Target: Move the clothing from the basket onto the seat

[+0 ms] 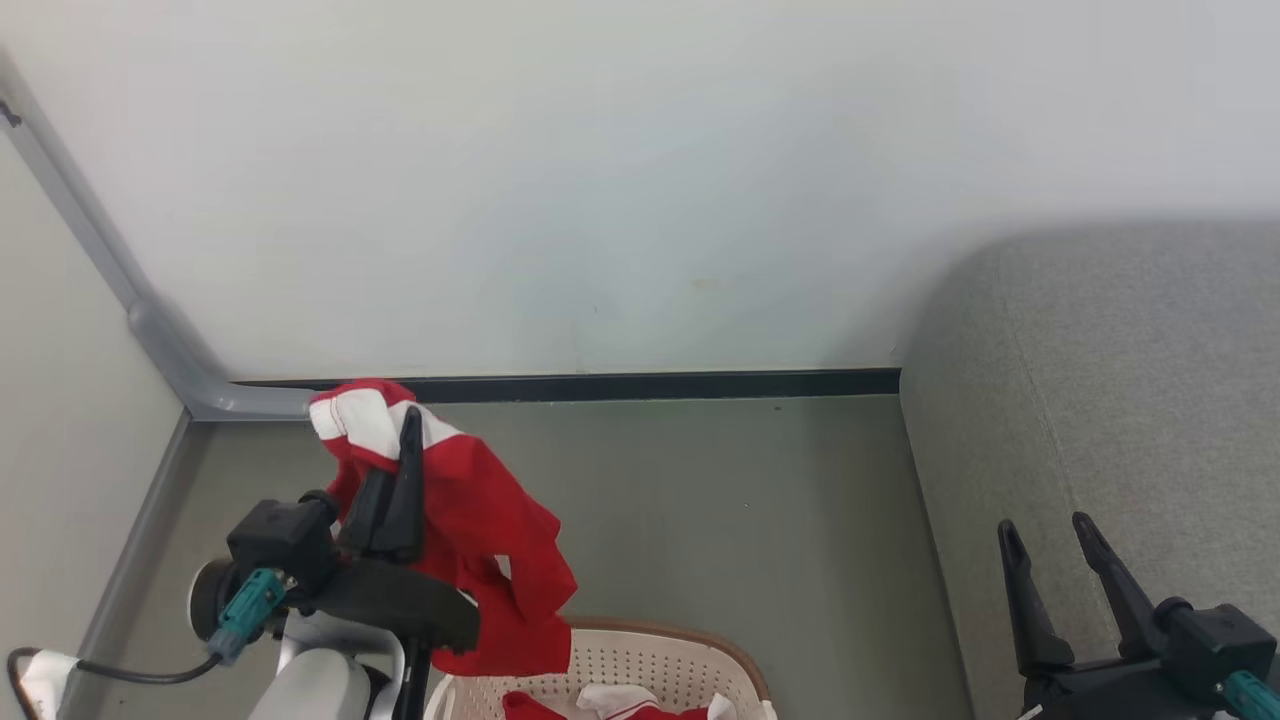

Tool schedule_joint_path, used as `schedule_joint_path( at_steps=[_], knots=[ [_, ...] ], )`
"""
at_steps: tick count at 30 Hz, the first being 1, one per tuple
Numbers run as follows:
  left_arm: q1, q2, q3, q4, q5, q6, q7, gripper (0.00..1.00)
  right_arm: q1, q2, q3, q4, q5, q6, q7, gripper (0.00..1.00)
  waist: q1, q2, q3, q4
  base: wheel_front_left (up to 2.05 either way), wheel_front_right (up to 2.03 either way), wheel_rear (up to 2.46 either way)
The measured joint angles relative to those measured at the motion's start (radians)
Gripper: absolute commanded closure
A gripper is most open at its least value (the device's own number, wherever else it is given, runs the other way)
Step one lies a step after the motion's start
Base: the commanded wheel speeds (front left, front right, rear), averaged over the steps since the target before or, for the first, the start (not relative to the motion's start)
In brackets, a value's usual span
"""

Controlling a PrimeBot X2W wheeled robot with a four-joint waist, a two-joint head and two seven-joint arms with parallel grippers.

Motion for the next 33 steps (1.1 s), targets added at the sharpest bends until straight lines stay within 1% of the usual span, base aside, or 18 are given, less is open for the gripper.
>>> schedule_joint_path(
  at_steps=[2, 5, 11, 16, 17, 22, 28, 33],
  knots=[
    [0.000, 0.001, 0.001, -0.057, 0.012, 0.001, 0.000, 1.00, 0.005, 0.002, 0.003, -0.002, 0.000, -0.007, 0.001, 0.00, 0.0000, 0.0000, -0.008, 0.003, 0.00, 0.00, 0.00],
    [-0.004, 0.002, 0.001, -0.141, 0.030, 0.001, 0.000, 1.00, 0.006, 0.007, 0.010, -0.015, 0.000, -0.007, 0.009, 0.00, 0.0000, 0.0000, -0.017, 0.007, 0.00, 0.00, 0.00],
    [-0.056, 0.000, -0.021, -0.263, 0.067, 0.001, 0.000, 1.00, 0.011, 0.009, 0.019, -0.022, 0.000, -0.007, 0.018, 0.00, 0.0000, 0.0001, -0.028, 0.007, 0.00, 0.00, 0.00],
    [-0.105, -0.004, -0.052, -0.338, 0.082, -0.003, 0.000, 1.00, 0.025, 0.014, 0.032, -0.029, 0.000, -0.008, 0.027, 0.00, 0.0000, 0.0001, -0.034, 0.003, 0.00, 0.00, 0.00],
    [-0.112, -0.006, -0.059, -0.350, 0.084, -0.010, -0.001, 1.00, 0.026, 0.016, 0.036, -0.032, 0.000, -0.008, 0.027, 0.00, 0.0000, 0.0001, -0.035, 0.002, 0.00, 0.00, 0.00],
    [-0.142, -0.020, -0.085, -0.389, 0.110, -0.011, -0.003, 1.00, 0.026, 0.026, 0.070, -0.059, -0.002, -0.005, 0.035, 0.00, 0.0000, 0.0001, -0.037, -0.002, 0.00, 0.00, 0.00],
    [-0.148, -0.036, -0.112, -0.400, 0.112, -0.011, 0.012, 1.00, 0.024, 0.046, 0.134, -0.098, -0.011, 0.024, 0.053, 0.00, 0.0001, 0.0001, -0.040, -0.004, 0.00, 0.00, 0.00],
    [-0.153, -0.041, -0.132, -0.398, 0.112, -0.018, 0.028, 1.00, 0.019, 0.067, 0.199, -0.128, -0.022, 0.062, 0.071, 0.00, 0.0002, 0.0002, -0.044, 0.001, 0.00, 0.00, 0.00]
  ],
)
